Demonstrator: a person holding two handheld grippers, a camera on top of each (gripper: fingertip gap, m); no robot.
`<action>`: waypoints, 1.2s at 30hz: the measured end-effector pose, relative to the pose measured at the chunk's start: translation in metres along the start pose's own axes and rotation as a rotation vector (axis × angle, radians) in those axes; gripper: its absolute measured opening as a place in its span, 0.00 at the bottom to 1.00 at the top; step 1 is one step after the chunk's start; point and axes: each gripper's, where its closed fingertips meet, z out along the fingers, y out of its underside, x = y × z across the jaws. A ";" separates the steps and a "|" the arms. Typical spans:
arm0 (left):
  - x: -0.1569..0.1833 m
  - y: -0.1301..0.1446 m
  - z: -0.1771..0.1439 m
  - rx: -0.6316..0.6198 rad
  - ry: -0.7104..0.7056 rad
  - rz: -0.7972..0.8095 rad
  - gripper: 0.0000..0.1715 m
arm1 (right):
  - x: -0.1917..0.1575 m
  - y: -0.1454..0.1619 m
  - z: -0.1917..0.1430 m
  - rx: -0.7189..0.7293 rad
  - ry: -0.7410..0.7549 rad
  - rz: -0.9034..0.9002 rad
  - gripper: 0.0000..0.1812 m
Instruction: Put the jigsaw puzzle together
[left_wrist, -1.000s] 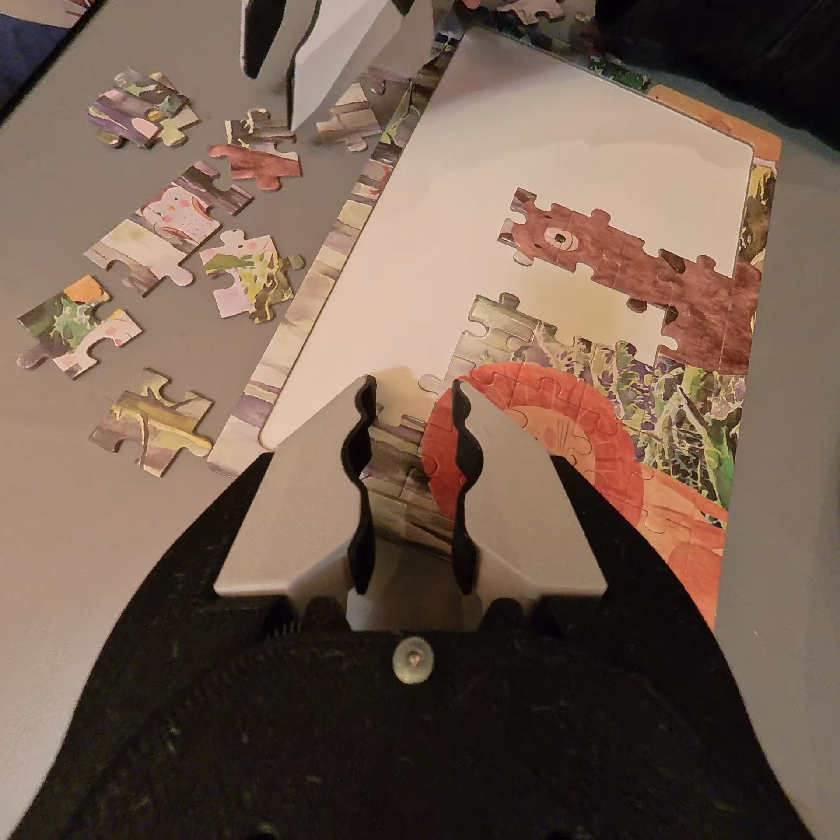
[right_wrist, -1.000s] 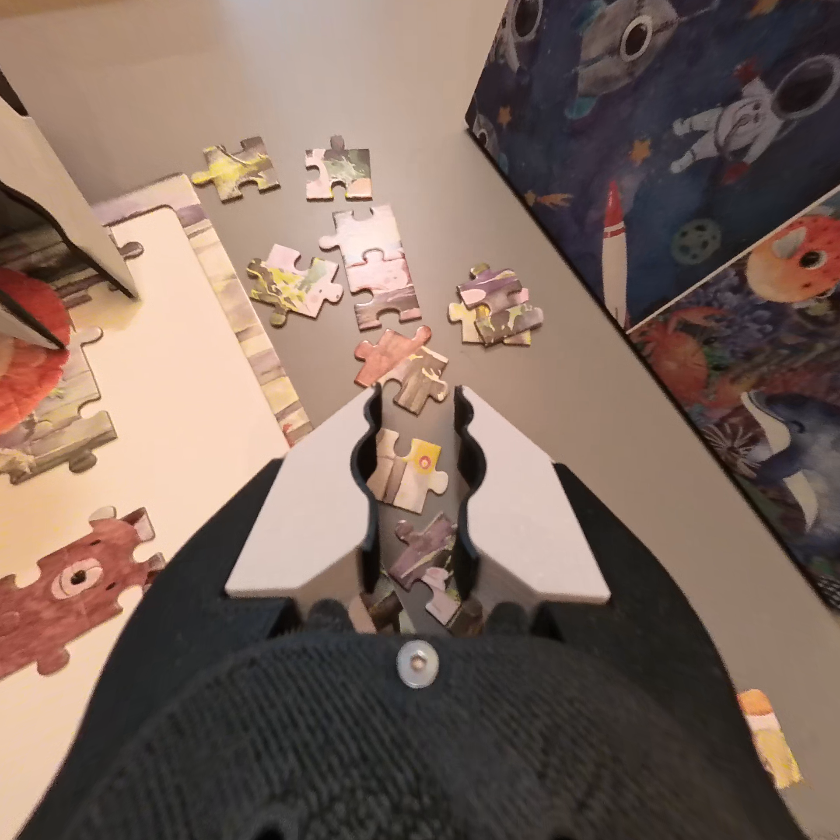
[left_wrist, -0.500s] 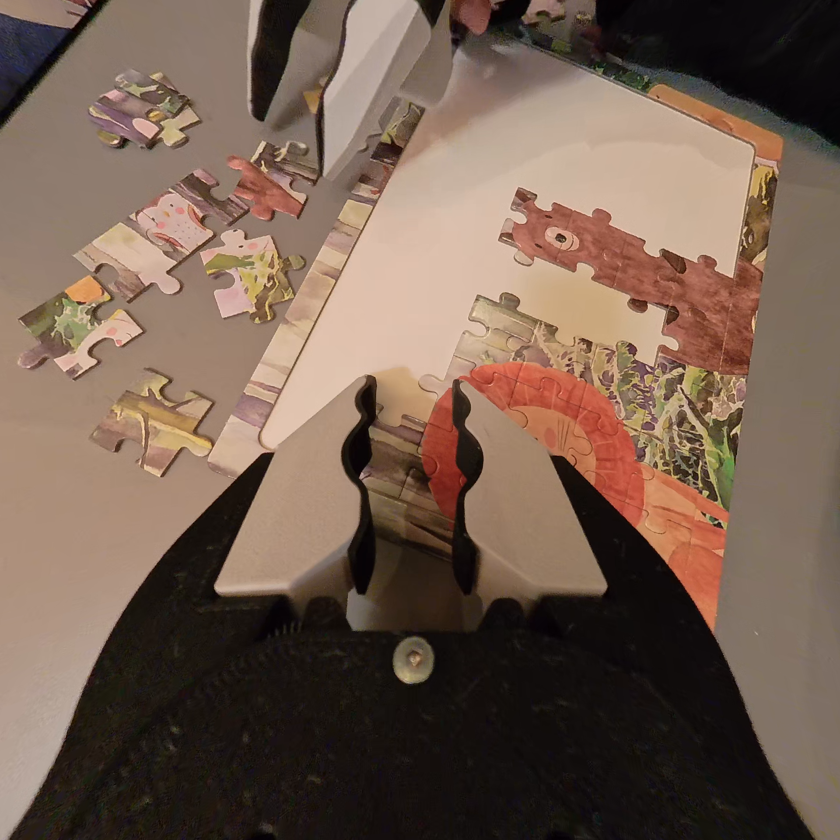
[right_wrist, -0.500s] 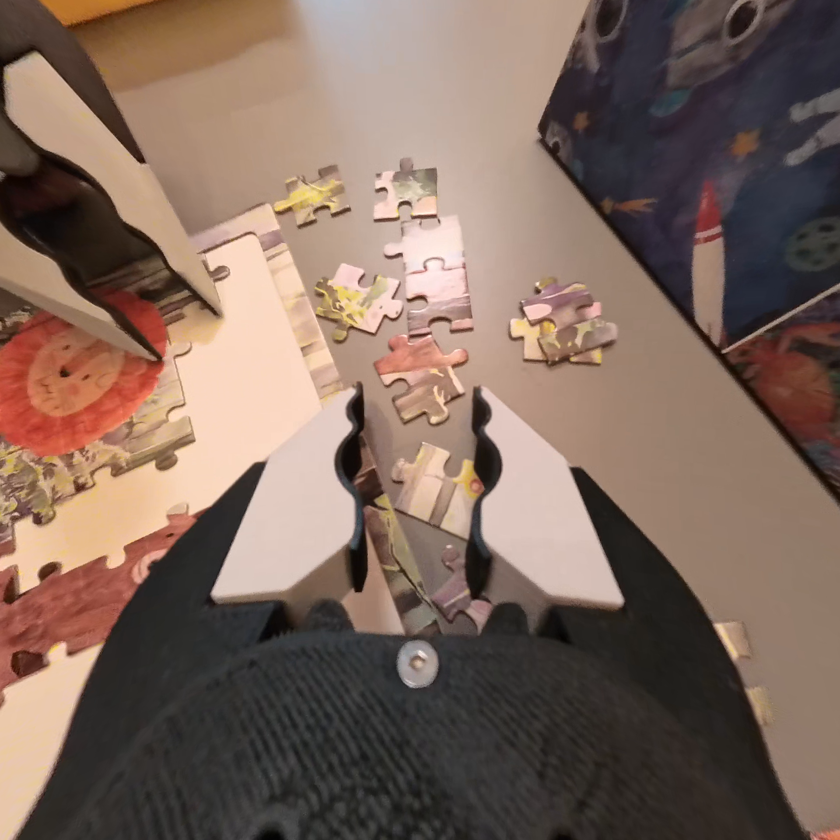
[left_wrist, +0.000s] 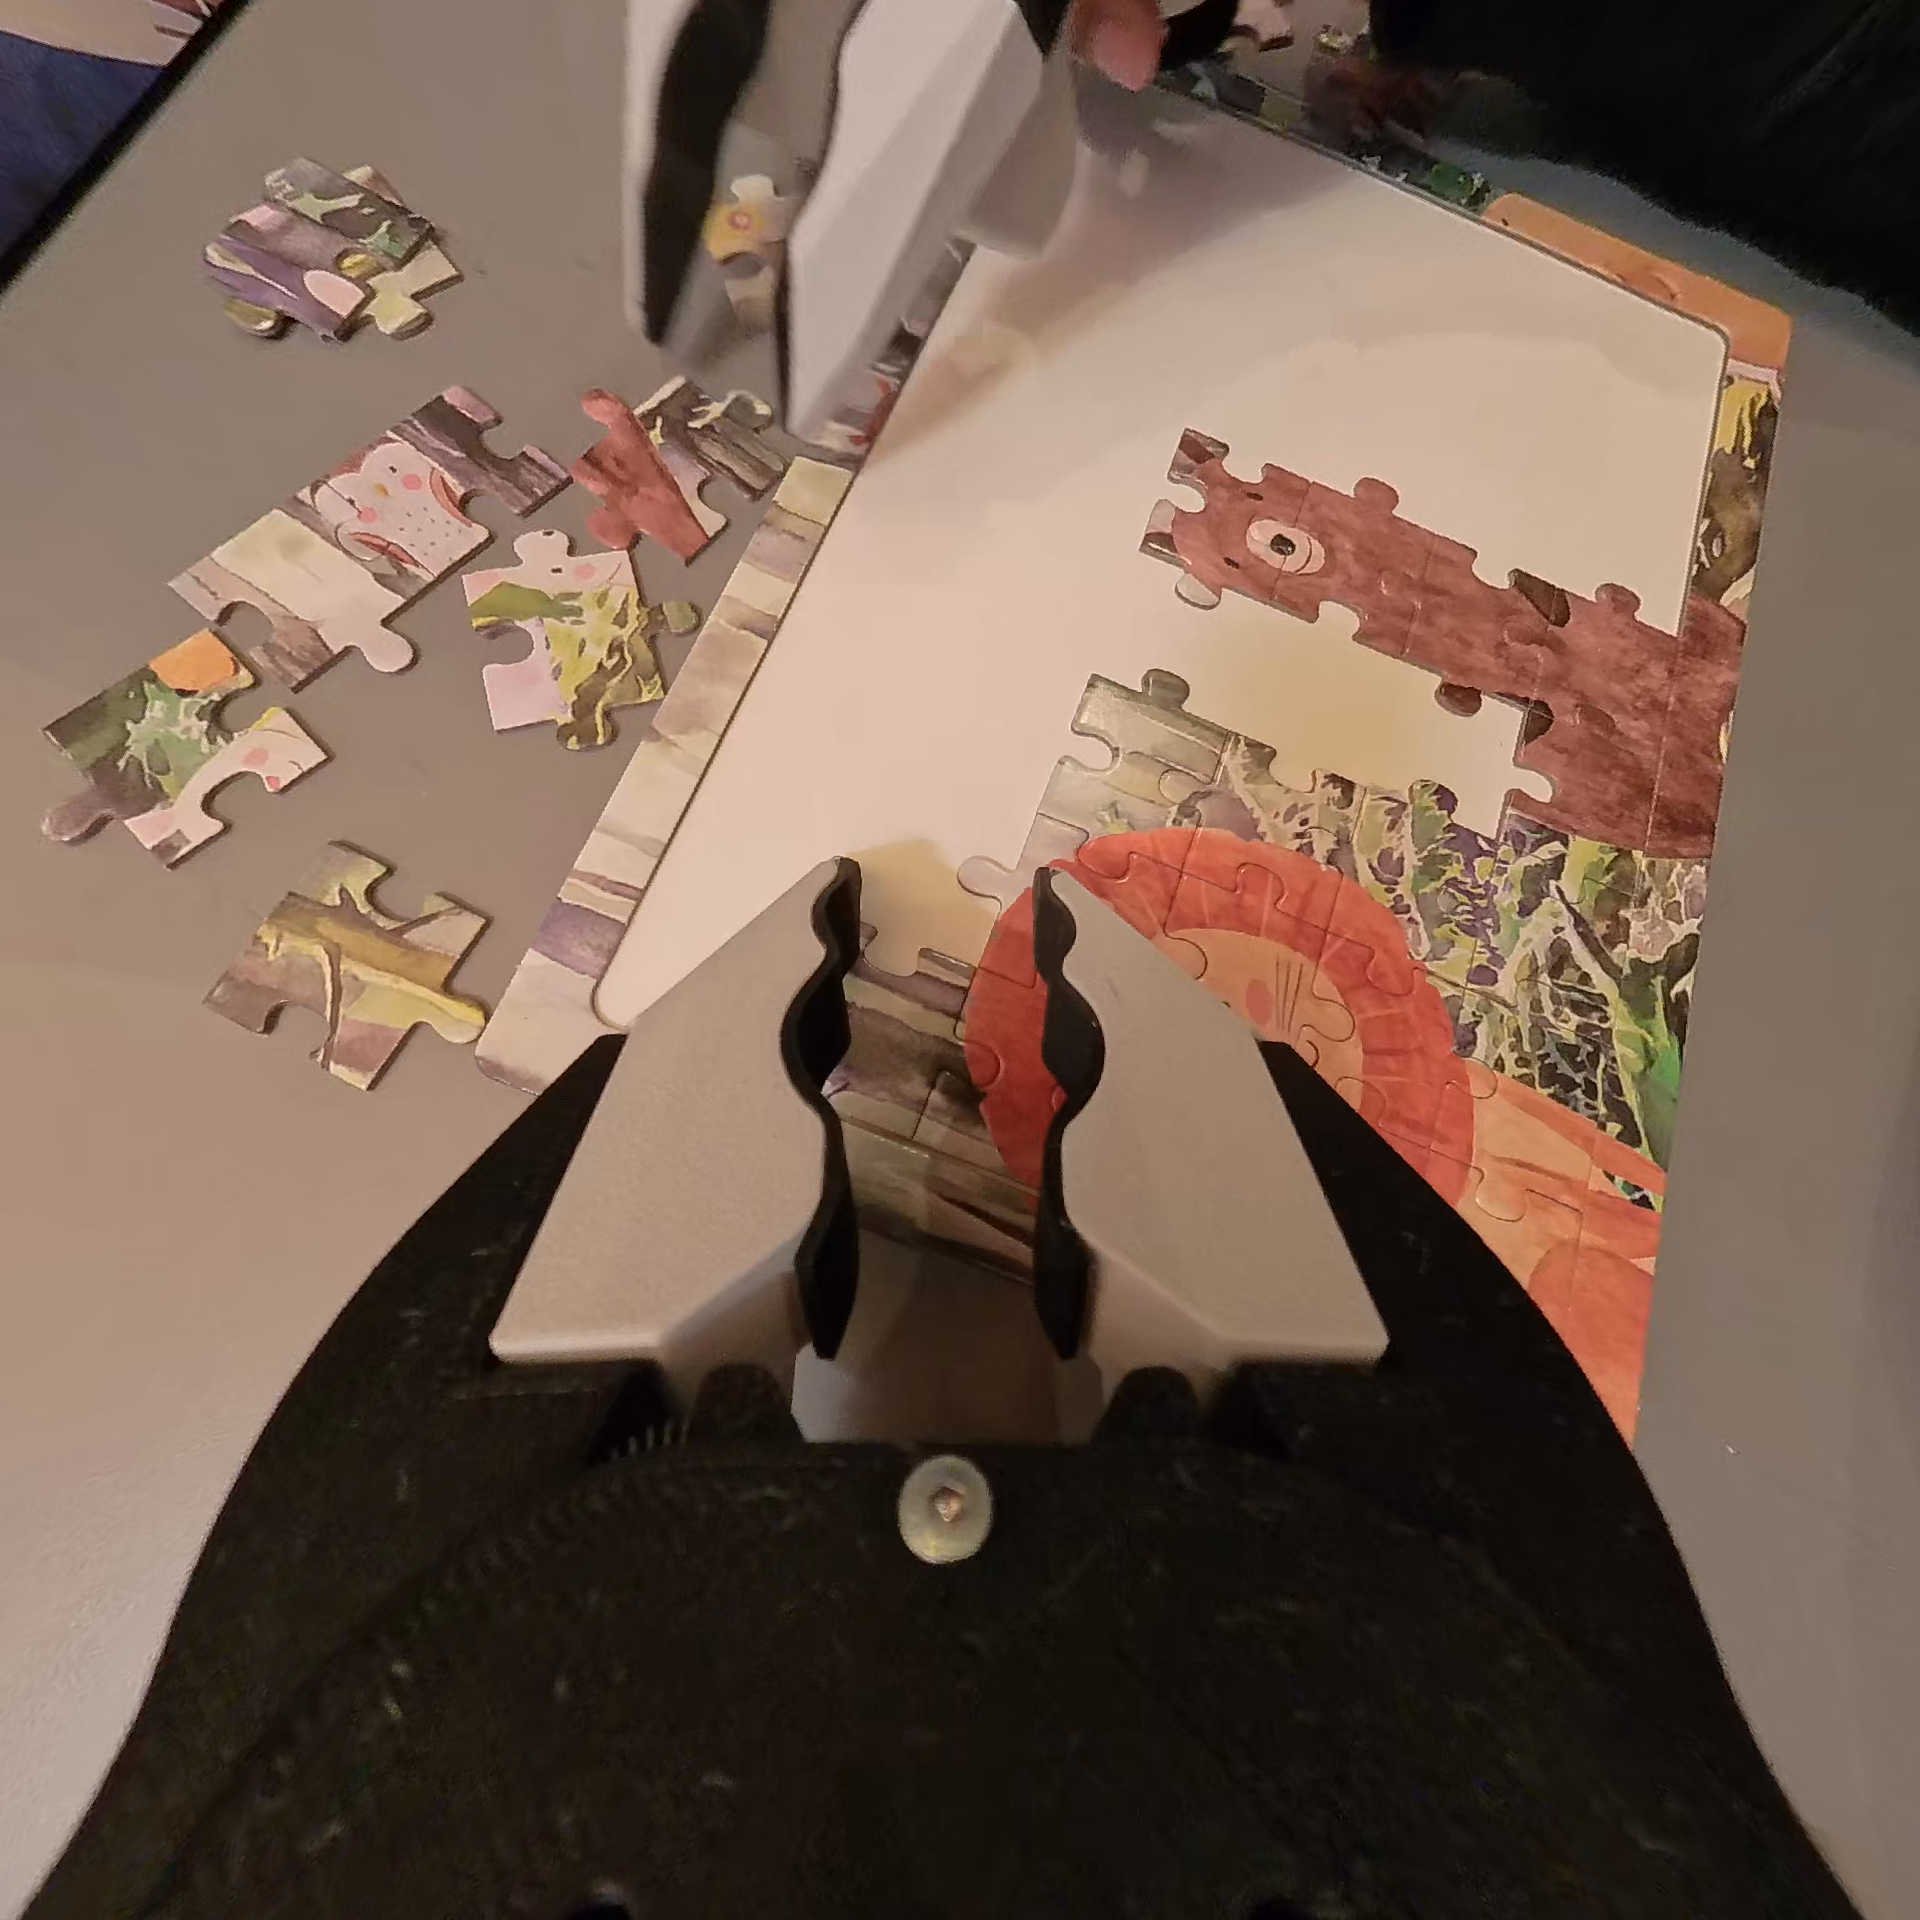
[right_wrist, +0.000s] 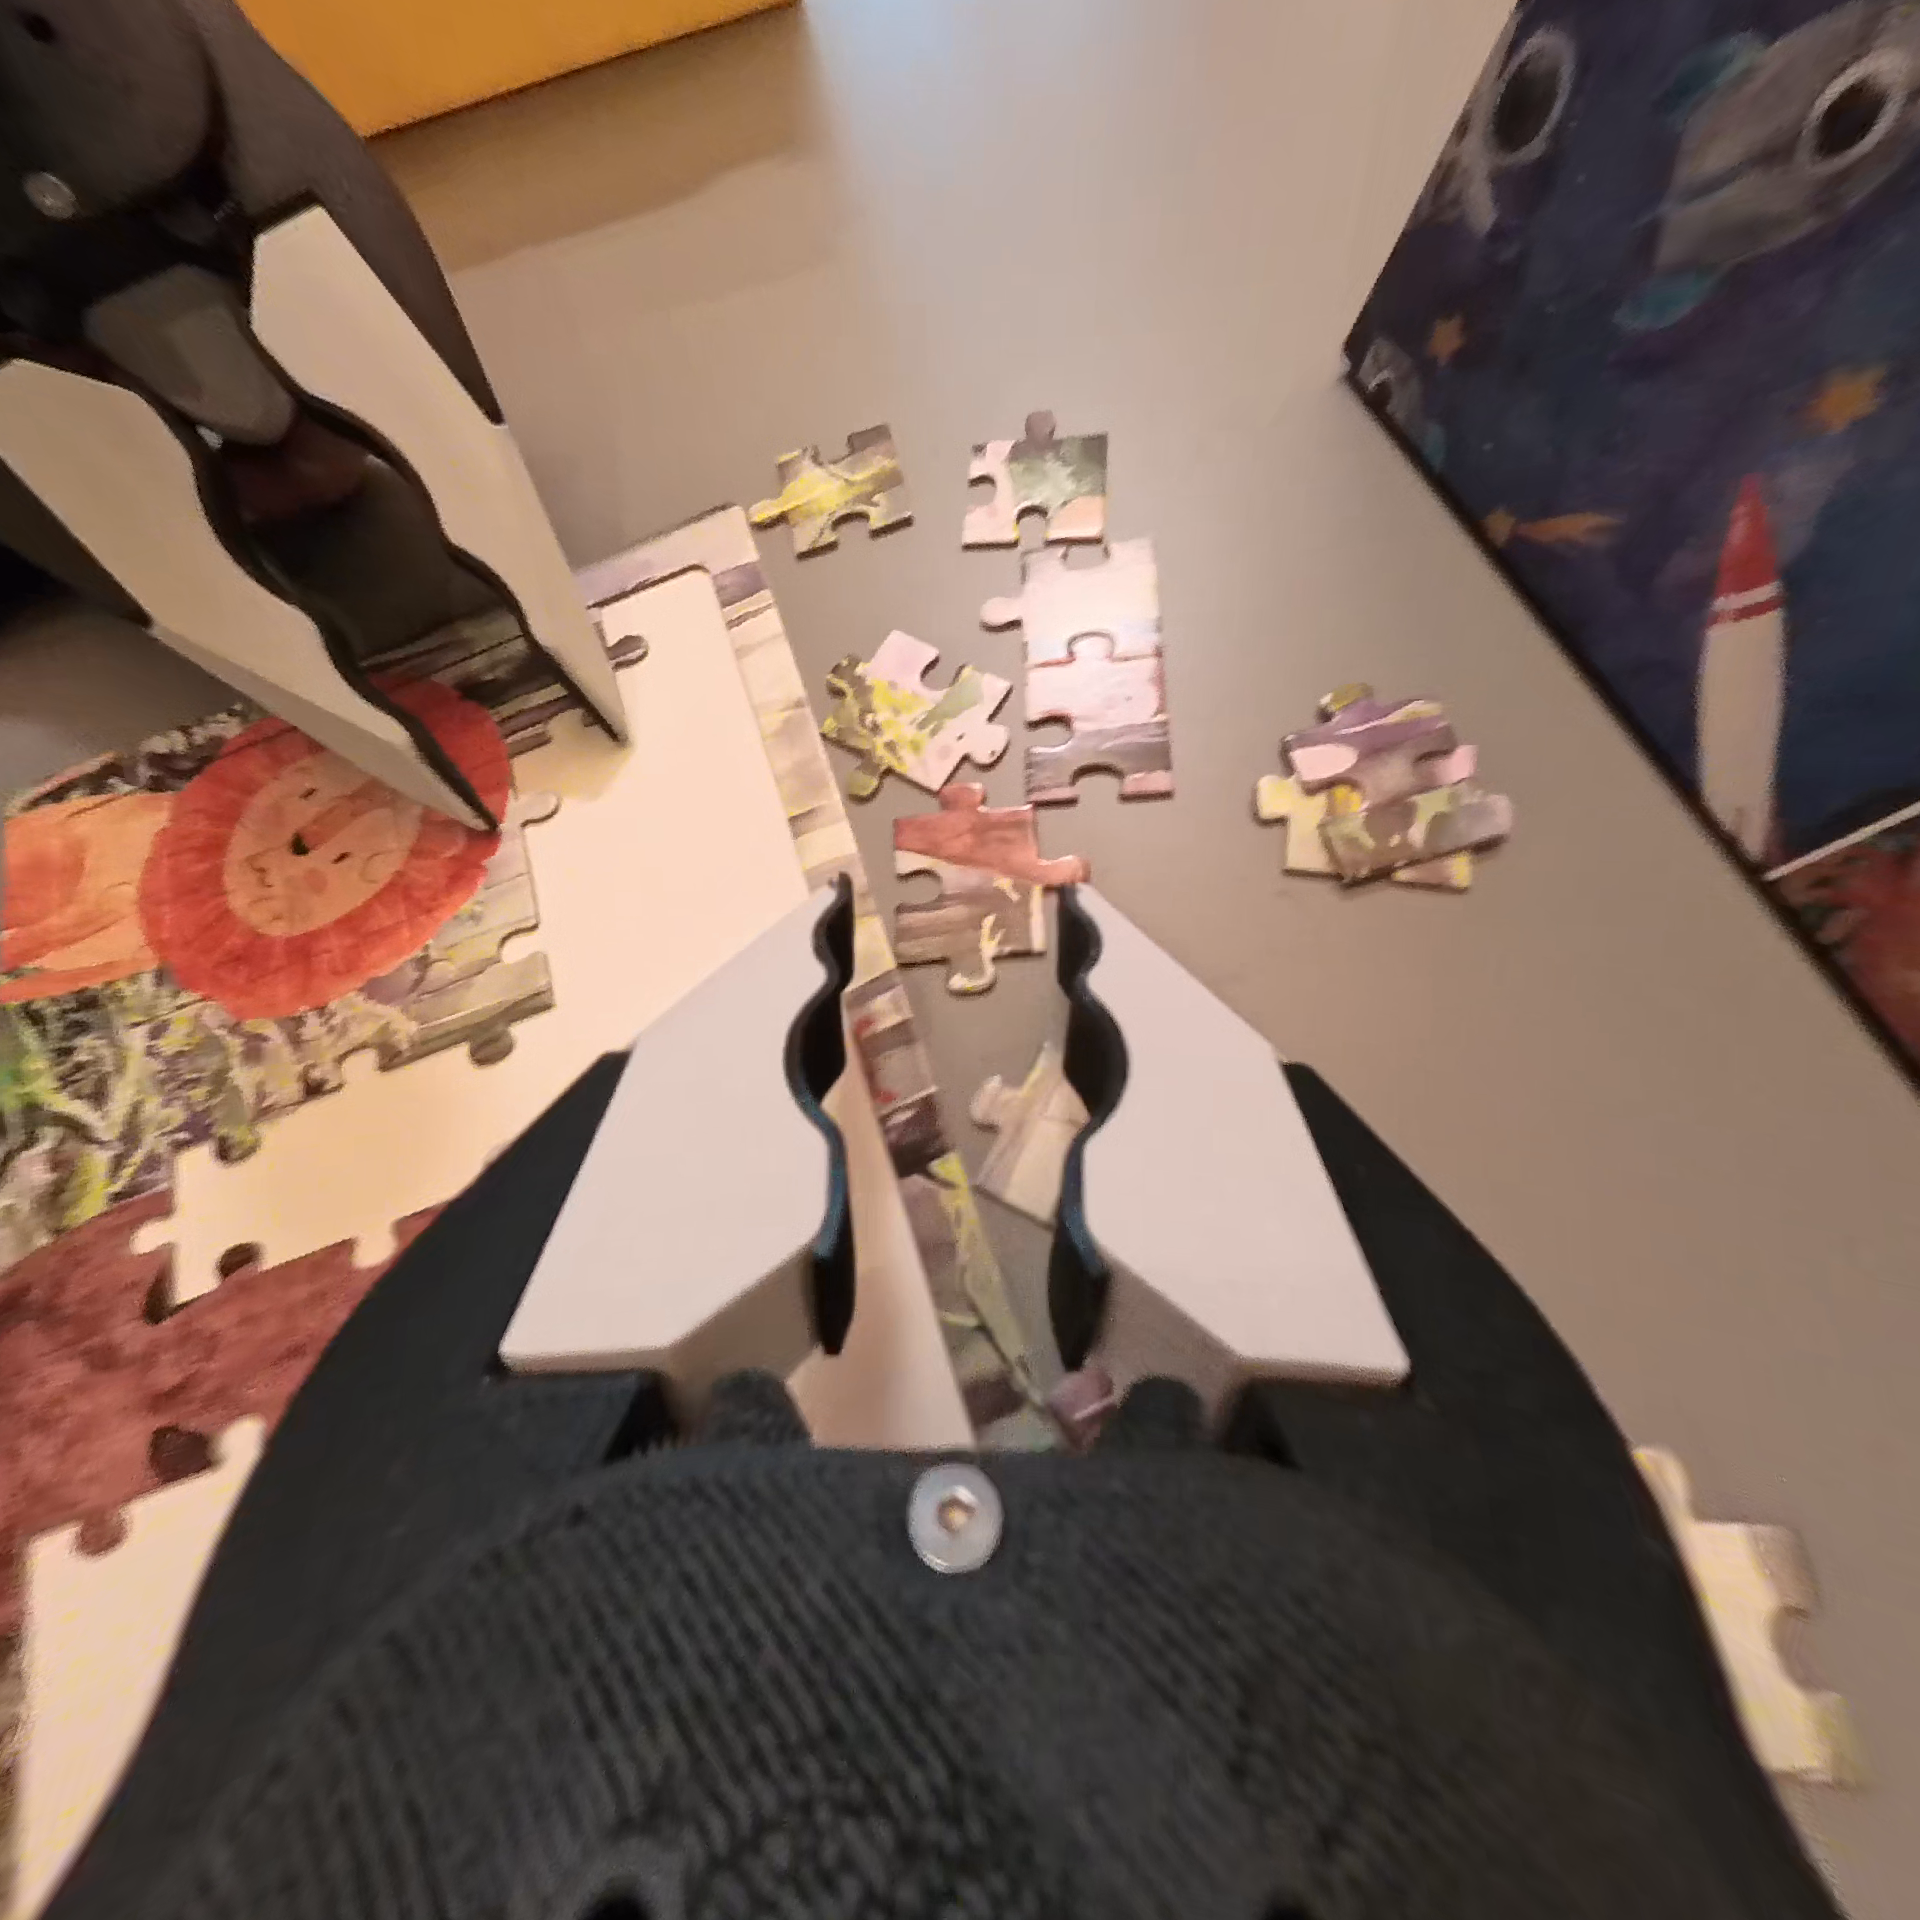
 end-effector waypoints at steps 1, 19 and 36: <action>0.000 0.000 0.000 0.000 0.000 0.000 0.19 | 0.003 -0.003 0.000 0.008 0.023 -0.032 0.22; 0.000 0.000 0.000 -0.001 -0.003 0.001 0.19 | 0.024 0.005 0.012 -0.081 0.164 -0.077 0.15; 0.000 -0.014 -0.008 0.087 0.022 -0.053 0.20 | 0.002 -0.026 -0.014 0.110 0.096 0.033 0.15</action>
